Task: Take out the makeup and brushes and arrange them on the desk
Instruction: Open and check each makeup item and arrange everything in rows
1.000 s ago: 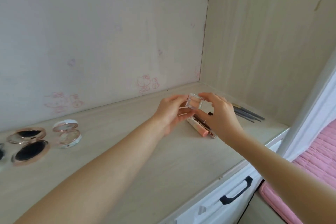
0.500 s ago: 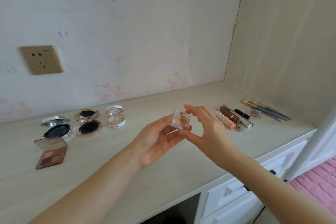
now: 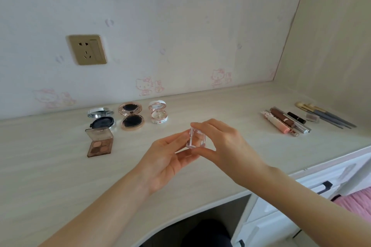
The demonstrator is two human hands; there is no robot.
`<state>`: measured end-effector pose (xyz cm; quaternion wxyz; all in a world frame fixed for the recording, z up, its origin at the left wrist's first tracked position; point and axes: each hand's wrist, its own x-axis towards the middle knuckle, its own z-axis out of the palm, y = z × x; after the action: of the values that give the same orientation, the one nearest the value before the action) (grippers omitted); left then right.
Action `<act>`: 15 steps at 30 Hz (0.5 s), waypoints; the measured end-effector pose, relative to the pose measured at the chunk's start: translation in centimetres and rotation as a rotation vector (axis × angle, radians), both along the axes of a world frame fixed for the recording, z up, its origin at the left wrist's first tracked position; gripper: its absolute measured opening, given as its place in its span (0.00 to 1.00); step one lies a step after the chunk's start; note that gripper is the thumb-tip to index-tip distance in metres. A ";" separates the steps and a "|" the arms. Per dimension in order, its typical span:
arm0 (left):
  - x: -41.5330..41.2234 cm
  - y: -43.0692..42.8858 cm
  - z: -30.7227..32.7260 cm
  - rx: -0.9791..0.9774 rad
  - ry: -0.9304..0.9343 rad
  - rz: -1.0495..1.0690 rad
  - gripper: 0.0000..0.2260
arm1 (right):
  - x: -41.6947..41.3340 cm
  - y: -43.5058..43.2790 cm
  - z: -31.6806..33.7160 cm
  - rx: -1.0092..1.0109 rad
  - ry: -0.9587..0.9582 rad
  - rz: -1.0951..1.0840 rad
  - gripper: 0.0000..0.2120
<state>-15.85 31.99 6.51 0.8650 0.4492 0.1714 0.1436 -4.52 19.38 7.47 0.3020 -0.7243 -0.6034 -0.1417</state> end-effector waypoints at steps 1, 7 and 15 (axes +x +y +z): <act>-0.4 0.2 0.0 -0.004 0.003 0.011 0.14 | -0.3 0.2 0.1 0.003 -0.016 0.007 0.24; -2.7 1.6 0.1 -0.017 -0.002 0.053 0.12 | -1.9 1.4 0.8 0.023 0.082 0.061 0.21; -4.8 2.6 0.0 -0.109 -0.022 0.097 0.11 | -2.8 3.4 0.0 0.156 -0.067 0.139 0.12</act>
<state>-20.66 34.58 6.54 0.8820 0.3911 0.1912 0.1806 -7.34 22.76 7.44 0.3463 -0.6500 -0.6489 -0.1910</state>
